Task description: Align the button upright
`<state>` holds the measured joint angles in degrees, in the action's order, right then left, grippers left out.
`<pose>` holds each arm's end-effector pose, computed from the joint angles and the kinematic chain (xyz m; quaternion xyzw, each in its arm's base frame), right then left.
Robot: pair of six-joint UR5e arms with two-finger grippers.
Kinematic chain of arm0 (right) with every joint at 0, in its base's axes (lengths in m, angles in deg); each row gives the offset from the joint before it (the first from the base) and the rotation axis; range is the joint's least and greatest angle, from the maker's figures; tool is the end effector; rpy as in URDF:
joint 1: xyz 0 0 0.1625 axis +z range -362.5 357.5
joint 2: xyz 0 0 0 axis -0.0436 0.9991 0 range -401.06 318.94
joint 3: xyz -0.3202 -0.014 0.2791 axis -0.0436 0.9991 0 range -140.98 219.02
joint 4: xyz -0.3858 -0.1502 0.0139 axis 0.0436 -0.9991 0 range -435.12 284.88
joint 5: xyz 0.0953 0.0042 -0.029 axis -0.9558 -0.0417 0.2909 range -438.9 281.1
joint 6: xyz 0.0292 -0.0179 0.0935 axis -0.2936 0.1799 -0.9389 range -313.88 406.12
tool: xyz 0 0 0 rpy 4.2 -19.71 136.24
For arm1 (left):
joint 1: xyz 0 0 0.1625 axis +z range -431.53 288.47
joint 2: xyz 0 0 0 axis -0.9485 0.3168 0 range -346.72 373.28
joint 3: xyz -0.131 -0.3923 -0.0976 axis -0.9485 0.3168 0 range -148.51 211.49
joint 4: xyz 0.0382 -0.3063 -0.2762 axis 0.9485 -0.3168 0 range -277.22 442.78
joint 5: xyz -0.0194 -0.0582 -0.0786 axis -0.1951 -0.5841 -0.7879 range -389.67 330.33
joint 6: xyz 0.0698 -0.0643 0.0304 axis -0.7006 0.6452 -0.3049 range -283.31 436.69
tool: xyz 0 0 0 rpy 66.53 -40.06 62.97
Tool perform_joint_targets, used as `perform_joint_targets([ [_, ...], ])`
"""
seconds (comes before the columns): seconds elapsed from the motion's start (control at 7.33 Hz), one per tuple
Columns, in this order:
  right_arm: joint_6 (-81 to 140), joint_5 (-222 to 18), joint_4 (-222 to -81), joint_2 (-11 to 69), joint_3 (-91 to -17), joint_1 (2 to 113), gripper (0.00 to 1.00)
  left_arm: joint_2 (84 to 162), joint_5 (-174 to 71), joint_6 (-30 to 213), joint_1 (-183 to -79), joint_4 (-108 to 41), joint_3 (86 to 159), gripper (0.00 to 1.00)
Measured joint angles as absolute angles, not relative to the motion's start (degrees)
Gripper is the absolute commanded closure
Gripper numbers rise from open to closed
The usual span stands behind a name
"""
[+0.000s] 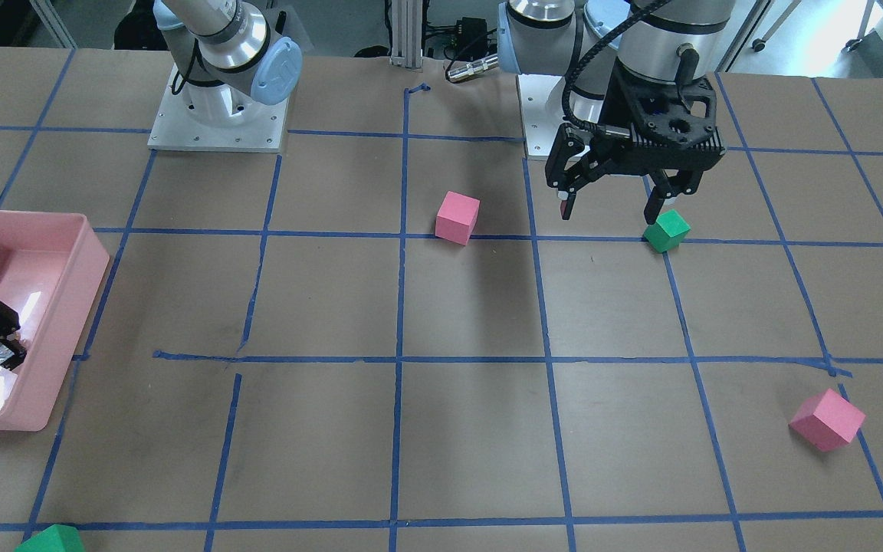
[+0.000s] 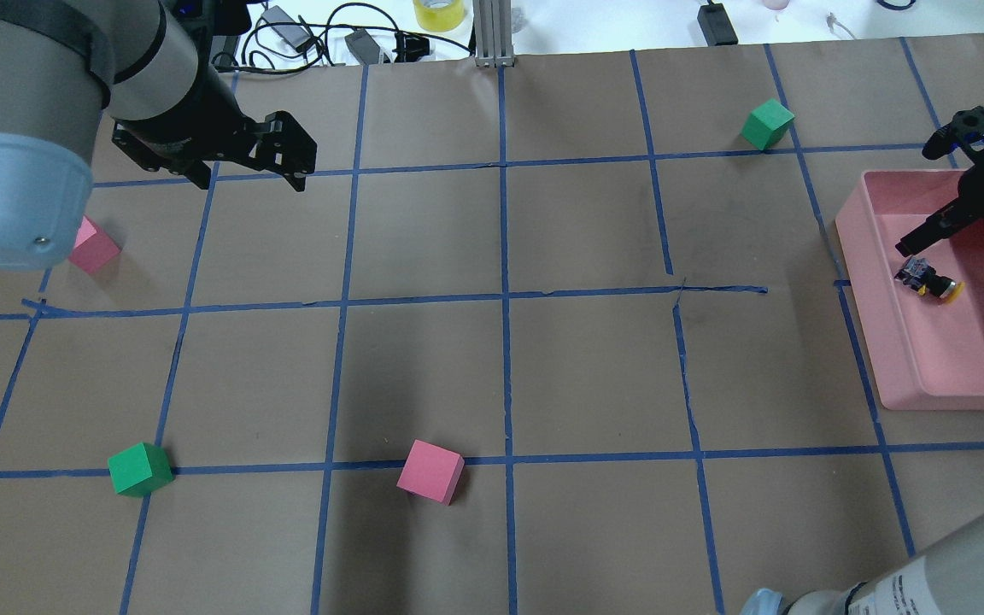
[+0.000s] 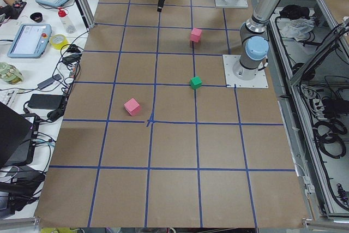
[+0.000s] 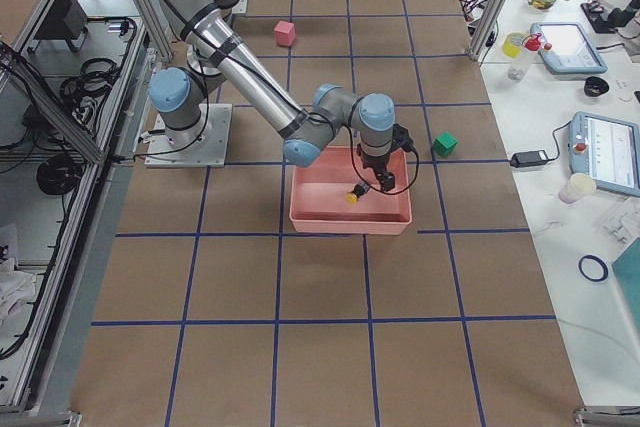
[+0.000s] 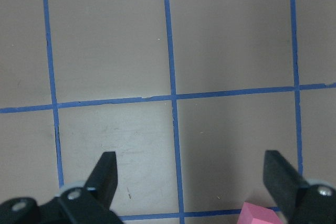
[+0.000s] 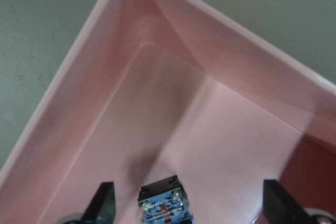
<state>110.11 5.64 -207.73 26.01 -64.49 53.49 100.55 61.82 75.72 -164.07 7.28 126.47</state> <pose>-0.2122 -0.5696 0.2330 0.2604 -0.9628 0.0712 0.0094 -0.1523 -0.4839 0.4954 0.0291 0.9938 -0.1068 0.0115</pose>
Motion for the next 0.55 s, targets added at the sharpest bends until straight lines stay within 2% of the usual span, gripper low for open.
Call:
perform_joint_targets([
  [0.55, 117.39, 4.98, -207.95, 25.26, -64.43, 53.49, 0.0, 100.55, 61.82, 75.72, -164.0, 7.28, 126.5, 0.0],
])
